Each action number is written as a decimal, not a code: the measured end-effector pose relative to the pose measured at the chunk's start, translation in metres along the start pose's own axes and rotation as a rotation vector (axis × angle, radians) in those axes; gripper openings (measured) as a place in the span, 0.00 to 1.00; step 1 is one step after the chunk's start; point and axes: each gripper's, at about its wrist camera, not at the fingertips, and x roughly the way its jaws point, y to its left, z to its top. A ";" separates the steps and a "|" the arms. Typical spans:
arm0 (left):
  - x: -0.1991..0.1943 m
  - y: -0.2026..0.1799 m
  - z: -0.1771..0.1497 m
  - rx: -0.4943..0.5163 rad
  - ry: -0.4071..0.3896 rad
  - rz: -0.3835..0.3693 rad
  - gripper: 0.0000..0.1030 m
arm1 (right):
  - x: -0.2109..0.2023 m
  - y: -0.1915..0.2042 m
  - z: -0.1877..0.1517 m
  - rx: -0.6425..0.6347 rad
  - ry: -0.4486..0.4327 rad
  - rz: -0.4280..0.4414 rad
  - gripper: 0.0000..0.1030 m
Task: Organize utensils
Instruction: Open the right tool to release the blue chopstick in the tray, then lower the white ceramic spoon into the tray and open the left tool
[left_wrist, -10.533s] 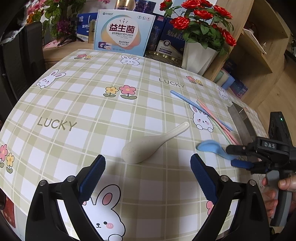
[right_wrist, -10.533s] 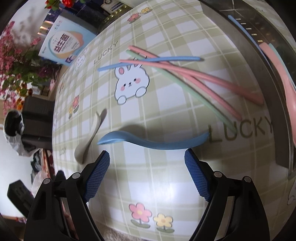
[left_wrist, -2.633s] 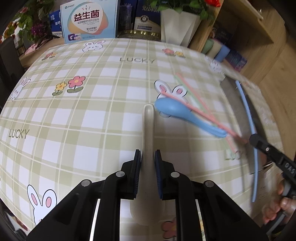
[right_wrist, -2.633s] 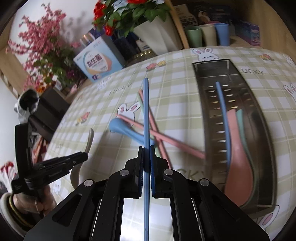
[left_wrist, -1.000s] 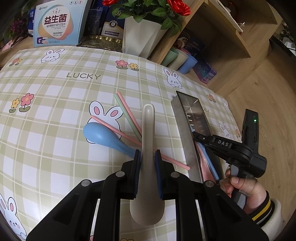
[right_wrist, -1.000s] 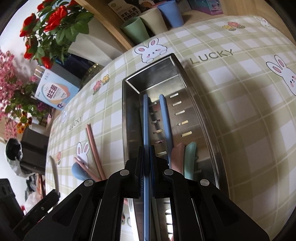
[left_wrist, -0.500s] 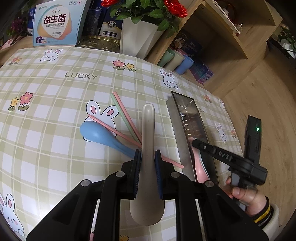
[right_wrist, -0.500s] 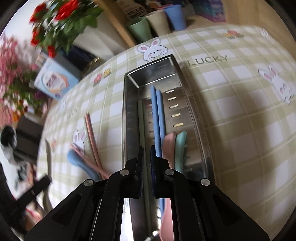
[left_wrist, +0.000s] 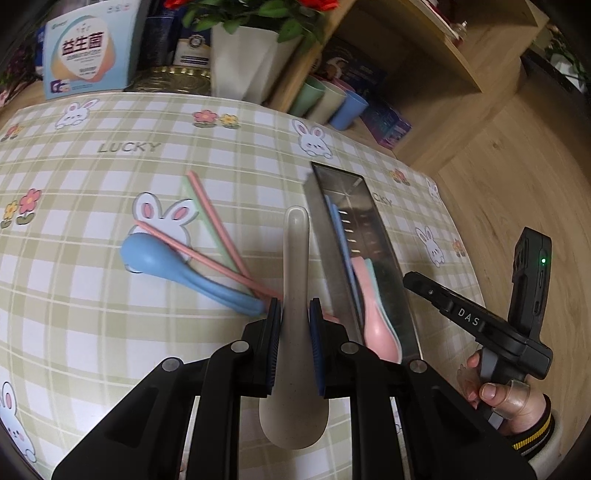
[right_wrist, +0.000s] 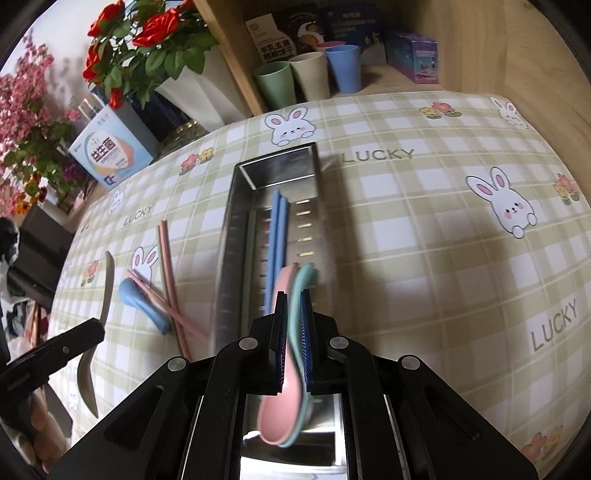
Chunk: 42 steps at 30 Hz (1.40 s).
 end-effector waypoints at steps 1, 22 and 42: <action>0.002 -0.003 0.000 0.003 0.005 -0.002 0.15 | -0.001 -0.005 -0.001 0.005 0.000 -0.002 0.08; 0.090 -0.088 0.015 0.038 0.137 -0.036 0.15 | -0.023 -0.046 -0.001 0.034 -0.071 -0.006 0.79; 0.104 -0.085 0.008 0.085 0.197 -0.018 0.16 | -0.018 -0.059 -0.009 0.113 -0.057 0.014 0.79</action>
